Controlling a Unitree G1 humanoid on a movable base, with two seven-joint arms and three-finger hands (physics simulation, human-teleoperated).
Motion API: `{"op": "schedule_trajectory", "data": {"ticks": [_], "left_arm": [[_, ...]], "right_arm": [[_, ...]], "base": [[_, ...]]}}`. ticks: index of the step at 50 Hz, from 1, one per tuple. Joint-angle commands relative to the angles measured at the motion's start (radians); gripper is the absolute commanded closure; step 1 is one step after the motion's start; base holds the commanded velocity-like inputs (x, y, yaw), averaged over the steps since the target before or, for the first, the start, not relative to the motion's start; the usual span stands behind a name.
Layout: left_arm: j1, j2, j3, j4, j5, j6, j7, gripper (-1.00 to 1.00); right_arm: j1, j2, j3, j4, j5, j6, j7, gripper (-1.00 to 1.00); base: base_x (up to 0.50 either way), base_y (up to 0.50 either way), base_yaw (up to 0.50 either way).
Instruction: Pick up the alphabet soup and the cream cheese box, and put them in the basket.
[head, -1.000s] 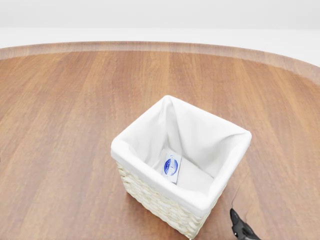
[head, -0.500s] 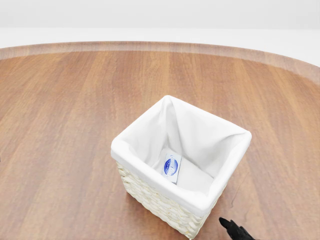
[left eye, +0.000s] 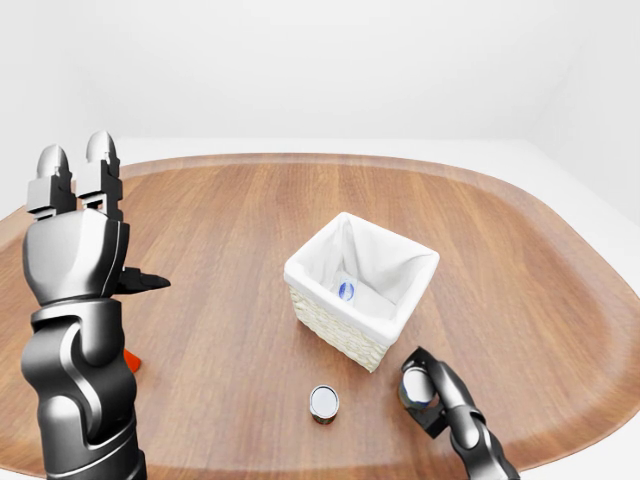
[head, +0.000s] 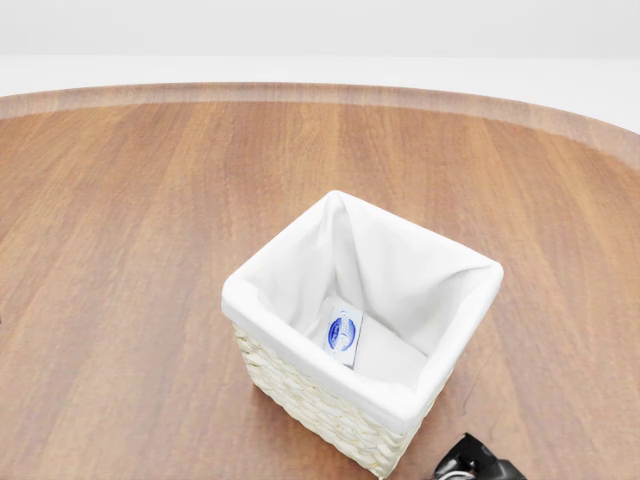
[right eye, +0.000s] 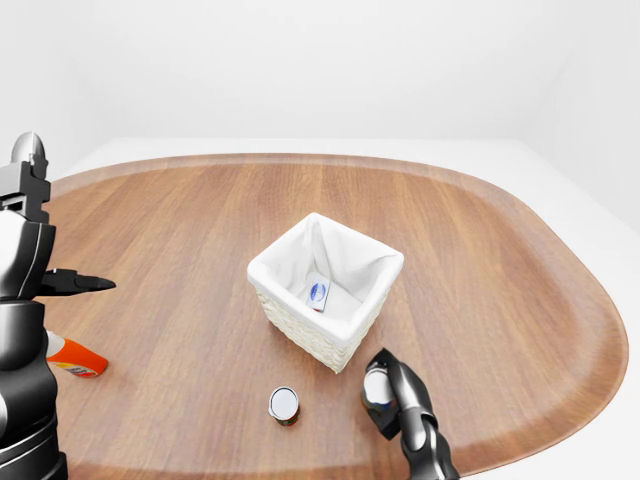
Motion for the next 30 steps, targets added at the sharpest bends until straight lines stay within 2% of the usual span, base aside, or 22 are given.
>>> {"op": "schedule_trajectory", "data": {"ticks": [1, 13, 18, 30], "left_arm": [[0.000, 0.000, -0.001, 0.002, 0.001, 0.000, 0.002, -1.00], [0.000, 0.000, -0.001, -0.001, 0.002, 0.000, -0.003, -1.00], [-0.001, 0.000, 0.001, 0.000, 0.000, 0.000, -0.003, -1.00], [-0.002, 0.002, 0.000, 0.001, 0.004, 0.000, -0.001, -1.00]], "right_arm": [[0.010, -0.006, -0.048, -0.020, 0.012, 0.000, -0.028, 1.00], [0.040, 0.012, -0.141, -0.212, 0.086, 0.000, -0.018, 1.00], [0.029, 0.013, -0.167, -0.228, 0.101, 0.000, -0.022, 1.00], [0.017, 0.017, -0.189, -0.301, 0.115, 0.000, -0.028, 1.00]], "base": [[0.00, 0.00, 0.00], [0.00, 0.00, 0.00], [0.00, 0.00, 0.00], [0.00, 0.00, 0.00]]}}
